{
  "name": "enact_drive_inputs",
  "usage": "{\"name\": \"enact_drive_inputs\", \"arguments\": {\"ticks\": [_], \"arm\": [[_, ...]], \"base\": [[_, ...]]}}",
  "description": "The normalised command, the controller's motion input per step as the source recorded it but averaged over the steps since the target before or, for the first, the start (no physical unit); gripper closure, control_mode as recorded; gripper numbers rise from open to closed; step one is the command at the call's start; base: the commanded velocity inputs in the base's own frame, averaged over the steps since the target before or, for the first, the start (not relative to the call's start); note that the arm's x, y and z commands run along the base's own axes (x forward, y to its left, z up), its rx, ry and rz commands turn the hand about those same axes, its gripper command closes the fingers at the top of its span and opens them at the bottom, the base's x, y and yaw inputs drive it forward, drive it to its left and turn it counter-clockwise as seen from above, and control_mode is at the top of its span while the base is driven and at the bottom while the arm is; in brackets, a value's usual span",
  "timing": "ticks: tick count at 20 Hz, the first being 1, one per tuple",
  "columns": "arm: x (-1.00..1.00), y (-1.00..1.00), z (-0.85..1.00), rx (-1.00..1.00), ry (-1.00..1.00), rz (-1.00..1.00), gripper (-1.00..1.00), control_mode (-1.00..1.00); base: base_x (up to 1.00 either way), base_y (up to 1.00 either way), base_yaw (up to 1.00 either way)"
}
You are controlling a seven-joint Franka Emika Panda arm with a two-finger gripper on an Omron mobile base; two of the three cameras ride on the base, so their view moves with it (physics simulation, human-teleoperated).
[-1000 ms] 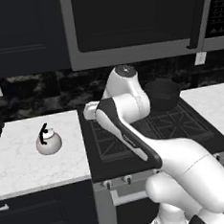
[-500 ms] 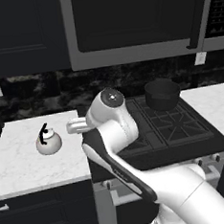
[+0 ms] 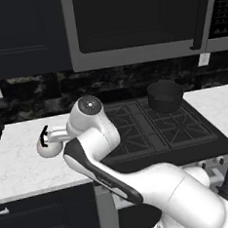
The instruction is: Pick the kettle from the counter and place it on a stove burner. Then turn the burner on.
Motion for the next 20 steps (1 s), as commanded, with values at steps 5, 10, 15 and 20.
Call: {"name": "enact_drive_inputs", "arguments": {"ticks": [5,10,15,20], "arm": [[0.26,0.43,-0.02,0.00,0.09,0.00,-1.00,-1.00],[0.39,0.25,-0.03,-0.02,0.02,-0.04,-1.00,-1.00],[0.38,0.21,-0.17,-0.03,0.00,-0.11,-1.00,-1.00],[0.28,0.27,-0.29,-0.01,0.11,-0.09,-1.00,-1.00]], "base": [[0.00,0.00,0.00],[0.00,0.00,0.00],[0.00,0.00,0.00],[0.00,0.00,0.00]]}}
